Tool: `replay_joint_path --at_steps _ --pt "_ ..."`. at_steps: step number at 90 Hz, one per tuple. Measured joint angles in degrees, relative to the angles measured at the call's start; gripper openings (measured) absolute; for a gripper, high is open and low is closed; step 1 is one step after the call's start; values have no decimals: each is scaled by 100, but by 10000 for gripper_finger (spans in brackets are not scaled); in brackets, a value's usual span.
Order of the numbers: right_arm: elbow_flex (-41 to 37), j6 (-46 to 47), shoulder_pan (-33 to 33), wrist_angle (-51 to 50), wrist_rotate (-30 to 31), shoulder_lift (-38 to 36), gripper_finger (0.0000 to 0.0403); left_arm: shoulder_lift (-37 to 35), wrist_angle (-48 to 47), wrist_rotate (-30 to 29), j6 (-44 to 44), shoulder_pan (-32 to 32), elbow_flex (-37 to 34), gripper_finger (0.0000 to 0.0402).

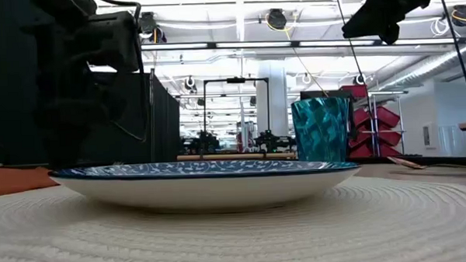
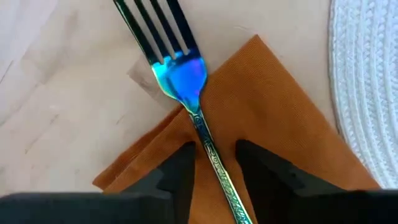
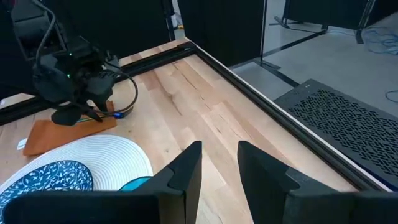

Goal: Set table place
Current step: Stack the blue fork on top of the brown table napkin

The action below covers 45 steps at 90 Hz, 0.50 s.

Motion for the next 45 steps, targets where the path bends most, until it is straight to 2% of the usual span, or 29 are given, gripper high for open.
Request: replay_joint_path --at_steps 17,34,45 --pt "0 0 -2 2 2 0 91 3 28 138 387 0 0 13" --pt "0 0 -1 2 2 0 91 21 -130 135 446 2 115 4" --pt "0 1 -2 3 2 0 91 -25 -654 148 600 8 392 2"
